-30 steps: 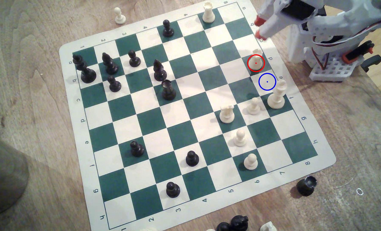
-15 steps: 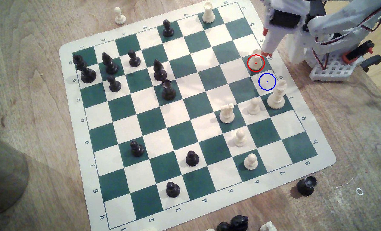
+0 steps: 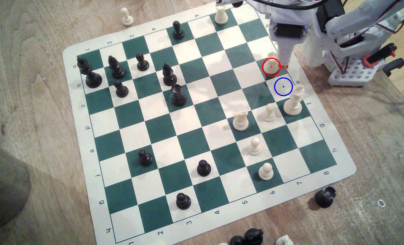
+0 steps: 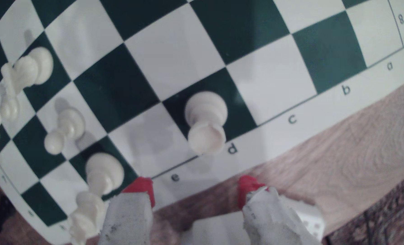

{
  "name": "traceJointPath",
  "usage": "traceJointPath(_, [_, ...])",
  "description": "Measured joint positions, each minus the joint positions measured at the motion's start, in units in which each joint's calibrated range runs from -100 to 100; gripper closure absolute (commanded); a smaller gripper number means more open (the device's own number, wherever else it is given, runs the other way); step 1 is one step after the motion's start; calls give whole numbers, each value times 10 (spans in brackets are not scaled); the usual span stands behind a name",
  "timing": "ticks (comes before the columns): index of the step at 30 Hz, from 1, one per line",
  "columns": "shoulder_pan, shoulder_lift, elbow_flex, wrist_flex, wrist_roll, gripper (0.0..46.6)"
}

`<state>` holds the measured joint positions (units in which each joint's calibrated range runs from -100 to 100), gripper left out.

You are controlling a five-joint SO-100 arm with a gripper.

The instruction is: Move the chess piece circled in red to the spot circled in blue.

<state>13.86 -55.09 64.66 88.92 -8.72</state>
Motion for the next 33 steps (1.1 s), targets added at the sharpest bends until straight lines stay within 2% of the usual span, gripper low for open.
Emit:
traceJointPath(8, [0, 40, 12, -35, 0, 270])
traceJointPath(14, [22, 61, 42, -69, 9, 266])
traceJointPath(30, [23, 66, 59, -139, 9, 268])
traceJointPath(33, [27, 66, 59, -152, 2, 274])
